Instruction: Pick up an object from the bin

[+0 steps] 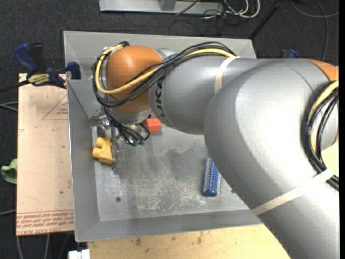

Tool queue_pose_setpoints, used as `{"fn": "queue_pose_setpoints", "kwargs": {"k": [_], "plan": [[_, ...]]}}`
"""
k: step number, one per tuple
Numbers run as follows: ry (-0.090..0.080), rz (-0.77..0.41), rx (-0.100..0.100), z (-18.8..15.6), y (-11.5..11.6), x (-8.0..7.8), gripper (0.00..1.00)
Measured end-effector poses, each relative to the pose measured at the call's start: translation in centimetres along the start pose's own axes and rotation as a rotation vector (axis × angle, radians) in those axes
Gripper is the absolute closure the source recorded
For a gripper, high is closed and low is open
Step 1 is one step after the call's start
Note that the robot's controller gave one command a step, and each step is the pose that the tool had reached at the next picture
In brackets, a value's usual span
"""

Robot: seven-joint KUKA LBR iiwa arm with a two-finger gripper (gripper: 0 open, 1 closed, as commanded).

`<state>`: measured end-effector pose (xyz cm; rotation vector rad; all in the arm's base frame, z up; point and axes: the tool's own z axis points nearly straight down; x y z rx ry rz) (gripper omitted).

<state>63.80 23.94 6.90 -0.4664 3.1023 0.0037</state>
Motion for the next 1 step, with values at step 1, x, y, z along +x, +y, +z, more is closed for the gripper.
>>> {"fn": "queue_pose_setpoints", "kwargs": {"k": [1], "plan": [[0.001, 0.002, 0.000, 0.00, -0.06, 0.01, 1.00]]}}
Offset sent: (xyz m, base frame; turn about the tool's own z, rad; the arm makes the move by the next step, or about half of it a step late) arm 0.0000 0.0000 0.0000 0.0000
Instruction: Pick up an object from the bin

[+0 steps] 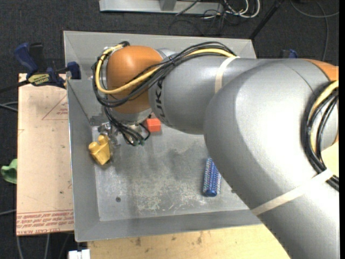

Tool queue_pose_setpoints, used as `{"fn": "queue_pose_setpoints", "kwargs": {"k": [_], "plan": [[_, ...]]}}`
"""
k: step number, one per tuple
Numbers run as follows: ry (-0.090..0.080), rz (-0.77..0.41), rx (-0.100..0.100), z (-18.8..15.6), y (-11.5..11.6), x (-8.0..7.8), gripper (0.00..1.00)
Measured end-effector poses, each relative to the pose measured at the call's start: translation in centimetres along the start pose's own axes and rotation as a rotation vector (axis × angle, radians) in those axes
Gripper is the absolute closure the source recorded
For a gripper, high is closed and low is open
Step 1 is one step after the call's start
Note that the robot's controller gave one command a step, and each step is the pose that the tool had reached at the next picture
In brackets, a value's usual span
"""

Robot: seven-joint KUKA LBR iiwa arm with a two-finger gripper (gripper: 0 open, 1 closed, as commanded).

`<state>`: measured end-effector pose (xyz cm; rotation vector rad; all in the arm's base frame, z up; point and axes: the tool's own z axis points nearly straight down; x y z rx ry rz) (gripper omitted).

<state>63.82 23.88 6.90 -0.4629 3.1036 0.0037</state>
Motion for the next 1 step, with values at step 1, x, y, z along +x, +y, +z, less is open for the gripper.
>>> {"fn": "queue_pose_setpoints", "kwargs": {"k": [1], "plan": [[-0.006, 0.000, 0.000, -5.50, 0.04, -0.26, 1.00]]}}
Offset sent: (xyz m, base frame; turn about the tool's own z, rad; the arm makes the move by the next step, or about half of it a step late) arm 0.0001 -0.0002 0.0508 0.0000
